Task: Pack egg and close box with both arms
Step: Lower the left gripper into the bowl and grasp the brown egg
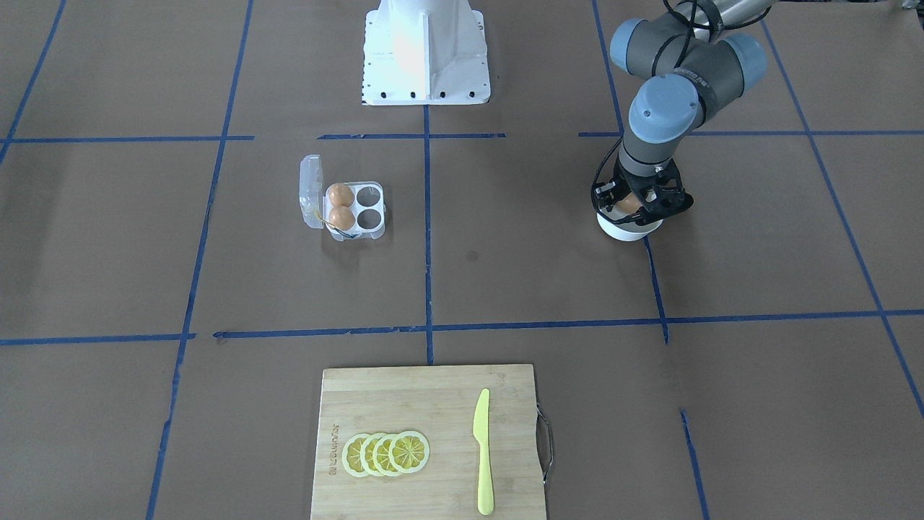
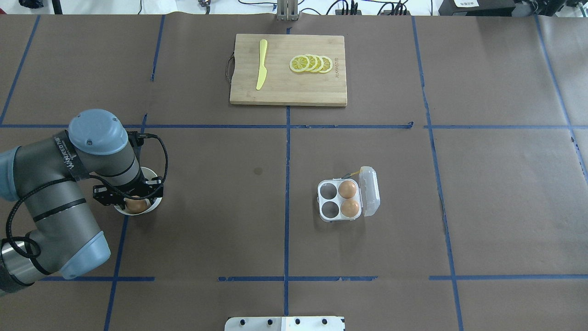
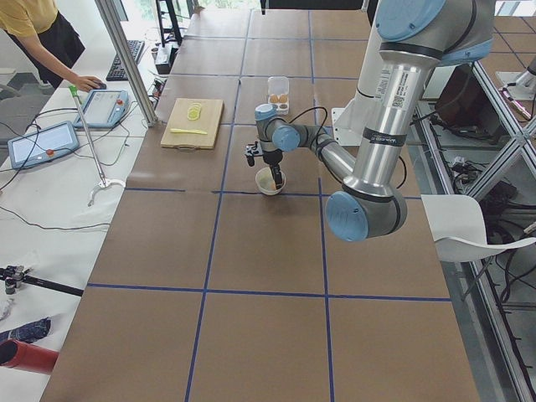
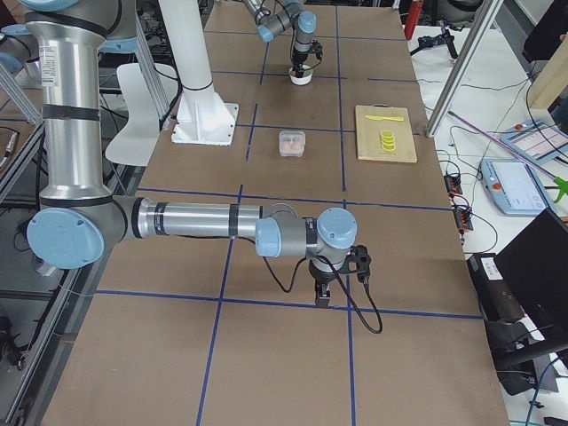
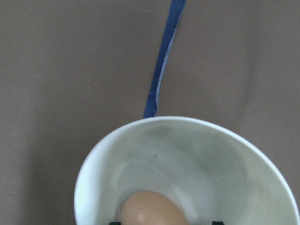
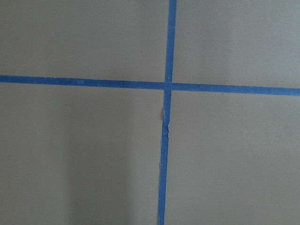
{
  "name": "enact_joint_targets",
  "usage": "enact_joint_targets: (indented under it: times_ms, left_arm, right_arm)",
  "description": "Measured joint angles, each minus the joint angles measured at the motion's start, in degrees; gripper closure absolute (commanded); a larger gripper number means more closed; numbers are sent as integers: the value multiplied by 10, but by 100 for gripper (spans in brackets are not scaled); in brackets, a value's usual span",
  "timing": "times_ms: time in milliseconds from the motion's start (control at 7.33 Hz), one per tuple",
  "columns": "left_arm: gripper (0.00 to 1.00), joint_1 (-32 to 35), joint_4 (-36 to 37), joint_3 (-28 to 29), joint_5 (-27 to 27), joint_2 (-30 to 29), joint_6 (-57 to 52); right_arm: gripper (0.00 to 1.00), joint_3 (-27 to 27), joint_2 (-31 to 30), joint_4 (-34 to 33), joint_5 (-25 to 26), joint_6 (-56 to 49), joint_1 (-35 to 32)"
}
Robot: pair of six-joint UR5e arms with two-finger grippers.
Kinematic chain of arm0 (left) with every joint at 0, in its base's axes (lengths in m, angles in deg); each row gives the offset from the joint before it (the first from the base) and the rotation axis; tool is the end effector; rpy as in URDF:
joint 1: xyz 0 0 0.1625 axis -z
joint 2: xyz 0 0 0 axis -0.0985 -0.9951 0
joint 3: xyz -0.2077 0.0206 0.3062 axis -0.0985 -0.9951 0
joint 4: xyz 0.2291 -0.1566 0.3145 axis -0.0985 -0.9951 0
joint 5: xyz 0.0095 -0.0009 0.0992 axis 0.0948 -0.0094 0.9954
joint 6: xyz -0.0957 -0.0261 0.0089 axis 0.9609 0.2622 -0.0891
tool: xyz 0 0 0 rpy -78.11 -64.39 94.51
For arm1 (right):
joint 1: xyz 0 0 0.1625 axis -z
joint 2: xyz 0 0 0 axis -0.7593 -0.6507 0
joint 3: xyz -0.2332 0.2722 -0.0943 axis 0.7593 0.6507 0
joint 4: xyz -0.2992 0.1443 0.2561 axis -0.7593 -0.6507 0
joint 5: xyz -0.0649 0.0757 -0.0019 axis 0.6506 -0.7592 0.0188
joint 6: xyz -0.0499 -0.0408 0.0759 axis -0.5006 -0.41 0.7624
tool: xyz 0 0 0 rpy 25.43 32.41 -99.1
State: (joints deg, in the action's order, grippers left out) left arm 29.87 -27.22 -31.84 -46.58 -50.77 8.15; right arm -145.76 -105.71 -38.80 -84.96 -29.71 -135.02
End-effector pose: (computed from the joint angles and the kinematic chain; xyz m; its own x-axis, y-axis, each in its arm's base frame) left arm 0.4172 -0.4083 0.3553 0.8168 -0.2241 -0.5317 0.1134 0.9658 -0.2330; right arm 0.0253 -0.4974 0.6001 0.7100 -0.0359 0.7033 0.0430 0.9990 0.0075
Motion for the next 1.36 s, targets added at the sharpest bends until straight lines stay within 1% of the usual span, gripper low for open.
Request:
enact_joint_targets:
  times_ms: [273,409,682,955,1364]
  left_arm:
    - [38,-3,-1,3,0,-2,-5]
    - [41,-3,-6,6,0,-2,-5]
    - [100,-4,-17,14,0,-3,-6]
    - [100,-5,-17,13,-2,-4,-5]
    - [100,1,-8,-10,-2,-3,-6]
  right_arm:
    - [0,0,0,0,0,0,0]
    - [0,0,0,0,0,0,0]
    - [0,1,0,0,0,0,0]
    - [0,3,0,0,0,0,0]
    - [0,4,0,0,0,1,0]
